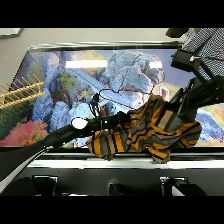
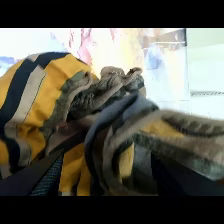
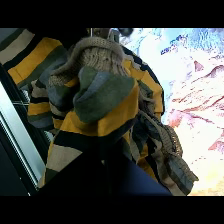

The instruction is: Fold the clothes and pants, and hang the long-sleeved shirts on hangers.

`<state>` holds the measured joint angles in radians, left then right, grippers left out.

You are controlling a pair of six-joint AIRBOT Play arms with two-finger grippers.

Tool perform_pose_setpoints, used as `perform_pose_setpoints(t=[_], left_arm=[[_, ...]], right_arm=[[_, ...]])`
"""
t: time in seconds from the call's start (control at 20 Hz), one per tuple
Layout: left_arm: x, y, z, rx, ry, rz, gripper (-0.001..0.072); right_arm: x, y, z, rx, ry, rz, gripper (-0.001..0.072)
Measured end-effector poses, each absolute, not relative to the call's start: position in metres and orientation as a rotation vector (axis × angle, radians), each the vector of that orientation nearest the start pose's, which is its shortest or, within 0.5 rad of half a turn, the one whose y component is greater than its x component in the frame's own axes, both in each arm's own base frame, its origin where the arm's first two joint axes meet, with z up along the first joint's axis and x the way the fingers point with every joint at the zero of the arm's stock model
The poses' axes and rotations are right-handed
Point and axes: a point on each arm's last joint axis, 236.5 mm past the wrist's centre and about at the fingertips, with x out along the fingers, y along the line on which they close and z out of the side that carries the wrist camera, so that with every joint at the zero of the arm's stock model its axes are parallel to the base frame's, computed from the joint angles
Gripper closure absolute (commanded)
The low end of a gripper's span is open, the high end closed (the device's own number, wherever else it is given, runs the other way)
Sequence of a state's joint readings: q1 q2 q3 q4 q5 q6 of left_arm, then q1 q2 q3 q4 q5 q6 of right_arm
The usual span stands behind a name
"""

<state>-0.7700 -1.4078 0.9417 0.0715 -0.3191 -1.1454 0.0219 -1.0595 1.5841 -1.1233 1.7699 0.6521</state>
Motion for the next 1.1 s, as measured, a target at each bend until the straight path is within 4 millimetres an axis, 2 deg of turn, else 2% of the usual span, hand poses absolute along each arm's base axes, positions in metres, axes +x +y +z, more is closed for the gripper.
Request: perform_pose_setpoints(t=[0.2, 0.25, 0.3, 0.35, 0.4, 0.75, 1.1], left_arm=[[0.319, -0.42, 0.021, -0.82, 1.024, -0.688, 0.0139], [0.316, -0.423, 0.019, -0.817, 1.032, -0.693, 0.0295], [0.313, -0.425, 0.018, -0.815, 1.038, -0.697, 0.0486], [0.312, -0.427, 0.017, -0.812, 1.041, -0.7, 0.063], [0.312, -0.428, 0.016, -0.81, 1.04, -0.698, 0.0686], [0.322, -0.422, 0.019, -0.815, 1.007, -0.668, 0.0688], [0.345, -0.392, 0.042, -0.786, 0.958, -0.699, 0.0689]], right_arm=[[0.28, 0.106, 0.209, -0.6, 0.914, 0.966, 0.0693], [0.28, 0.106, 0.209, -0.6, 0.914, 0.966, 0.0693], [0.28, 0.106, 0.209, -0.6, 0.914, 0.966, 0.0693], [0.28, 0.106, 0.209, -0.601, 0.914, 0.966, 0.0693], [0.28, 0.106, 0.209, -0.601, 0.914, 0.965, 0.0693], [0.278, 0.105, 0.208, -0.603, 0.924, 0.967, 0.0693], [0.272, 0.097, 0.203, -0.6, 0.98, 0.944, 0.0694]])
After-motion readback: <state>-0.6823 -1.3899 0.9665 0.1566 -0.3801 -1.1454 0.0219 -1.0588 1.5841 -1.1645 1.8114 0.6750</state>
